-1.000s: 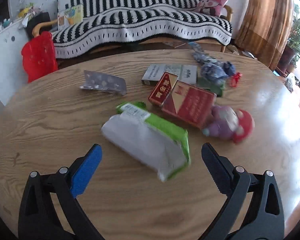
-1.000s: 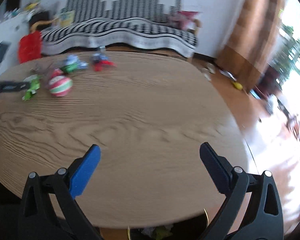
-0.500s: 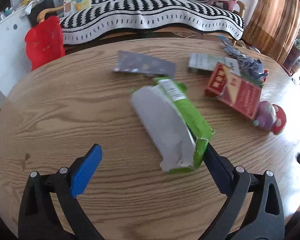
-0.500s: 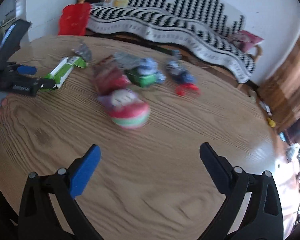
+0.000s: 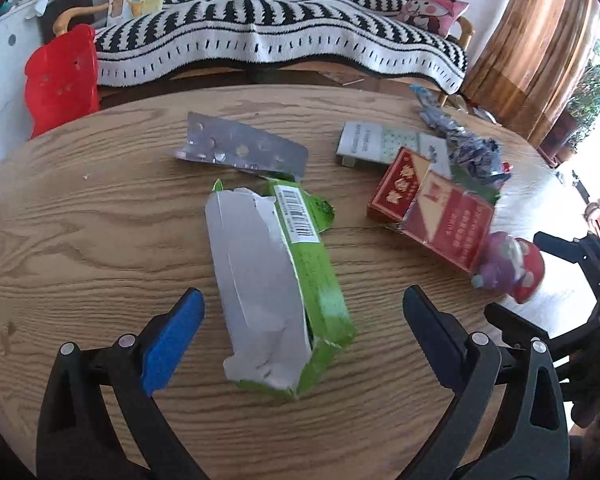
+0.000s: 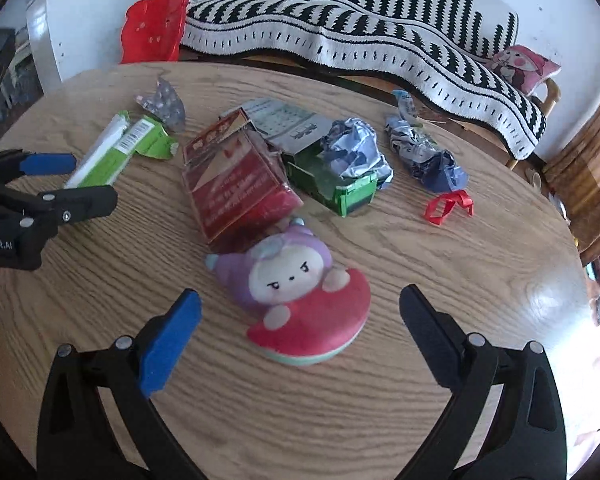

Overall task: Collect trash
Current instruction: 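Move both grippers back toward the remaining trash on the table, then grasp the torn green-white paper bag with the left gripper while the right gripper grasps the pink-red squishy toy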

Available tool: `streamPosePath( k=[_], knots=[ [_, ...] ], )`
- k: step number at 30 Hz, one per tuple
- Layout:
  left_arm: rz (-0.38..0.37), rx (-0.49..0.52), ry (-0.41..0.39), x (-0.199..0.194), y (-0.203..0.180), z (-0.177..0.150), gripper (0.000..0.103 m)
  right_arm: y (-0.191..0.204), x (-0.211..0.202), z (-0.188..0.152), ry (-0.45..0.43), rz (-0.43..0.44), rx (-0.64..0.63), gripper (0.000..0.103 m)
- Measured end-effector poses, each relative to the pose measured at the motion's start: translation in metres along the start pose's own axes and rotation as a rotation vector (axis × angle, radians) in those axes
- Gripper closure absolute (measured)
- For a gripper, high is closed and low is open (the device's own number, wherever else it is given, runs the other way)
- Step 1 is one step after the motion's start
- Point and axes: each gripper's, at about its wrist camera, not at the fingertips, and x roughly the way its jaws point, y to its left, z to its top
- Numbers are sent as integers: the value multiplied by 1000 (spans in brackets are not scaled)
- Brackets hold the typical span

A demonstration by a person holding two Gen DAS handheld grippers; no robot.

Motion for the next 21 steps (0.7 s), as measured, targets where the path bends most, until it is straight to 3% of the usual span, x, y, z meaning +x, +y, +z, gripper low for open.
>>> streamPosePath(
  k=[4, 9, 13, 21],
  knots=[
    [55, -44, 31, 12, 13, 3, 6, -3, 12, 1, 9, 16, -8, 7],
    [138, 34, 0, 20, 10, 1, 6, -11, 19, 0, 19, 69, 42, 7],
    [145, 26, -29, 19, 12, 1, 6, -18, 21, -6, 9, 111, 90, 7],
    [162, 14, -43, 19, 10, -3, 5, -17, 15, -16, -43, 100, 110, 6]
  ],
)
